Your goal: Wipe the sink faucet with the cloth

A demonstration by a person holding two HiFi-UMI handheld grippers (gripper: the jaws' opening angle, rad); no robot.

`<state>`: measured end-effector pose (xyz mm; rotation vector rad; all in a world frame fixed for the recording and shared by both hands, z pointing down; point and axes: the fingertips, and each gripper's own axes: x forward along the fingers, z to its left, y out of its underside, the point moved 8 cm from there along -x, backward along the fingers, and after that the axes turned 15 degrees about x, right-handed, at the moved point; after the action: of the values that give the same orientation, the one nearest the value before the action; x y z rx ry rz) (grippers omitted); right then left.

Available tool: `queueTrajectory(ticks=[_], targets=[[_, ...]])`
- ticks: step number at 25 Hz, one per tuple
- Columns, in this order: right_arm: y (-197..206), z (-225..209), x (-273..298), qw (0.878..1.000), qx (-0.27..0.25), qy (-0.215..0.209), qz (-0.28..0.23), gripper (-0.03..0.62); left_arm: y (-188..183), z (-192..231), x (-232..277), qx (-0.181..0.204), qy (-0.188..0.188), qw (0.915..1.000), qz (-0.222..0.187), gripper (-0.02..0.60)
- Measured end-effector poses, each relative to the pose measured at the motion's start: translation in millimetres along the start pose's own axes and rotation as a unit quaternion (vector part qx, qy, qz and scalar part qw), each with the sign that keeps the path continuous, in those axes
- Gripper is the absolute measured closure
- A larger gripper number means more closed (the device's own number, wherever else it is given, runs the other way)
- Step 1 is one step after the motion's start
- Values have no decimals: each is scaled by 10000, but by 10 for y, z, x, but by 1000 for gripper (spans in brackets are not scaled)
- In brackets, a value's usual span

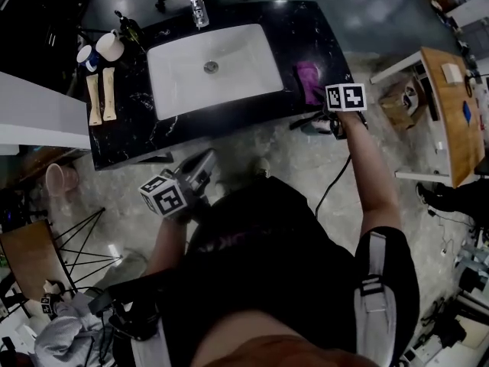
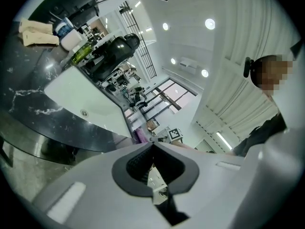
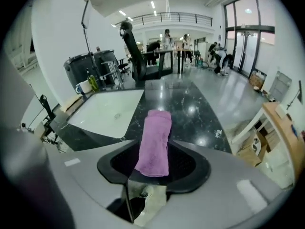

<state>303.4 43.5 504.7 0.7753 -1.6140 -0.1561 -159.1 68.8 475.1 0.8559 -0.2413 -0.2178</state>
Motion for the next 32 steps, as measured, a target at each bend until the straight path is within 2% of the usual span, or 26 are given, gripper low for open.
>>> queueTrajectory(ticks=[1, 2, 3, 4, 6, 8, 11, 13, 16, 18, 21, 25, 32], targets=[[-12, 25, -175, 9994, -41, 2, -349, 394, -3, 4, -31, 3, -12, 10000, -18, 581], [-21, 72, -358, 9972, -48, -98, -734, 448, -8, 6, -62, 13, -28, 10000, -36, 581], [-14, 153, -539, 9933, -8, -363, -1097, 561, -11, 4, -93, 34, -45, 10000, -50, 581], [24, 274, -705, 9871, 70, -800, -1382, 582, -7, 0, -122, 60, -60, 9999, -55, 581], [202, 626, -969, 9671, 265, -1881, -1689, 583, 25, -9, -168, 97, -64, 9999, -36, 581], [489, 1051, -1099, 9425, 579, -2793, -1741, 583, 64, -5, -202, 95, -40, 9999, -8, 581], [1021, 1687, -1095, 9022, 1255, -3849, -1487, 583, 64, -26, -238, 161, -59, 9999, 16, 581], [1363, 2043, -1035, 8893, 1279, -4267, -1036, 583, 54, -89, -258, 314, -103, 9994, 75, 581], [1625, 2373, -964, 8917, 668, -4466, -317, 583, 42, -157, -314, 548, -171, 9982, 193, 581], [1591, 2446, -987, 8946, 406, -4439, -325, 583, 45, -174, -330, 611, -153, 9977, 253, 581], [1589, 2461, -1016, 8951, 459, -4412, -459, 583, 73, -198, -347, 617, -98, 9976, 281, 581], [1630, 2485, -962, 8939, 435, -4454, -261, 583, 79, -166, -413, 593, -167, 9979, 178, 581], [1674, 2658, -960, 8937, 15, -4485, -147, 583, 142, -155, -446, 517, -144, 9984, 170, 581]])
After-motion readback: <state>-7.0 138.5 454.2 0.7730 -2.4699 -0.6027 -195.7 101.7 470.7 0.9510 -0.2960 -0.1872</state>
